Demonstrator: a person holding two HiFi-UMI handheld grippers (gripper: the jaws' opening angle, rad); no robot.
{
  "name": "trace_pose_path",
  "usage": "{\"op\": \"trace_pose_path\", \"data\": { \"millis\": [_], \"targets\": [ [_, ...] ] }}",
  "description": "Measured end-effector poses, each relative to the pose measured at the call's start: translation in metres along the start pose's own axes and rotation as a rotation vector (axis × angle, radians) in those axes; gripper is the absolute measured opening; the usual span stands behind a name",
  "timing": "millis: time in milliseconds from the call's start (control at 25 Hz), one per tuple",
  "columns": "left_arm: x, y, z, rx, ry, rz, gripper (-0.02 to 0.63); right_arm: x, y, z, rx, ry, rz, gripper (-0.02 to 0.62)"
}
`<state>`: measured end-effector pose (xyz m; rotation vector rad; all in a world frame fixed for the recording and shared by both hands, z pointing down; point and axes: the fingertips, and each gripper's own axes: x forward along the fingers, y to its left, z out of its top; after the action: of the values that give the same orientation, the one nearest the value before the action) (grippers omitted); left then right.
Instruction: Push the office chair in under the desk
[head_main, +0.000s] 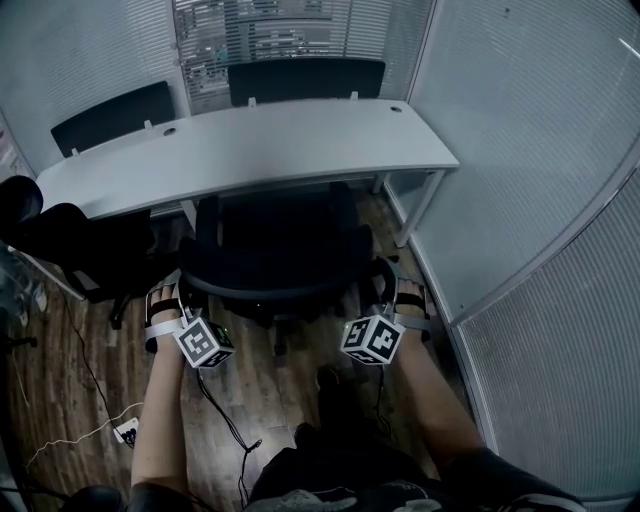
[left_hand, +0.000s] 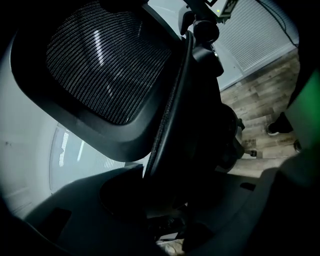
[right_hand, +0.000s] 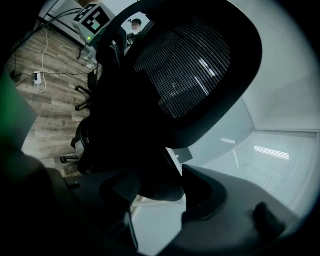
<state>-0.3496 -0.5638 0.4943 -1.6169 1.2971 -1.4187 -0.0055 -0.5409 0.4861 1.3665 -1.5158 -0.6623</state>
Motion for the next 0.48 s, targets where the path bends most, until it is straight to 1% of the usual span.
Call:
{"op": "trace_pose_path", "data": {
  "millis": [200, 480],
  "targets": [
    [0.028, 0.008, 0.004, 0.019, 0.023, -0.004, 0.224, 0.023, -0.005, 0.004, 0.008, -0.025, 0.002, 0.242],
    [0.067, 0.02, 0.011, 0.01, 0.034, 0.029, 0.224, 0.069, -0.012, 0.011, 0.002, -0.069, 0.018, 0.244]
  ]
}}
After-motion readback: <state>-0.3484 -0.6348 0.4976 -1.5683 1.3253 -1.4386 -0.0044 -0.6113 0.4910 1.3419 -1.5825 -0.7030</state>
